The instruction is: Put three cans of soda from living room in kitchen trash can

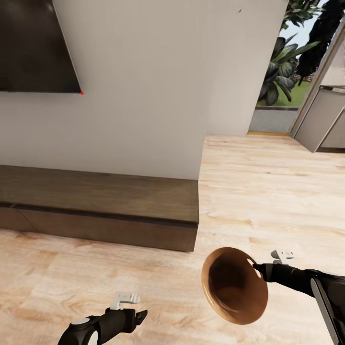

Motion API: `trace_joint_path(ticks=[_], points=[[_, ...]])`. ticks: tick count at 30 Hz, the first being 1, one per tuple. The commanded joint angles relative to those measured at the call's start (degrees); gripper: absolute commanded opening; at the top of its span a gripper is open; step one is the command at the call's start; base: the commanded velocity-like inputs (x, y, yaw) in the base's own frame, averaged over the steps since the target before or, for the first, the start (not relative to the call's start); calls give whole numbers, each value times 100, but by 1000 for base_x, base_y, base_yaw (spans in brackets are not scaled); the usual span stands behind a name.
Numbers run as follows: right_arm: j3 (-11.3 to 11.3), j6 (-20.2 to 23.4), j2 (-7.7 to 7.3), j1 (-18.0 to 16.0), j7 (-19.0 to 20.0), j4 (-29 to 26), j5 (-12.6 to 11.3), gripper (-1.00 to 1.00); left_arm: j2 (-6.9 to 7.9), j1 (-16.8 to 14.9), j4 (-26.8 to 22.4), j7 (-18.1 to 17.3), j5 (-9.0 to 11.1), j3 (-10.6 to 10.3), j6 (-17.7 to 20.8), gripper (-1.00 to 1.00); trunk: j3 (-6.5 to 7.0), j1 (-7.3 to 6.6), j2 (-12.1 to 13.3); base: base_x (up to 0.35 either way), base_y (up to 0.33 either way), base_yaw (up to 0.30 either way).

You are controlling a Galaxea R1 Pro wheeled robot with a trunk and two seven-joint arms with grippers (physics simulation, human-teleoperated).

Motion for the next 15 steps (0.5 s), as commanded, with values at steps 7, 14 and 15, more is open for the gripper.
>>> trace_joint_path(ticks=[7,14,15], points=[[1,52,0,-1,6,-2,-129,-100,1,0,0,0,0,0,0,100,66,0,0,0,0,0],[1,52,0,-1,6,-2,-129,-100,1,0,0,1,0,0,0,100,130,0,0,0,0,0],[1,52,0,-1,6,-2,-129,-100,1,0,0,0,0,0,0,100,140,0,0,0,0,0]])
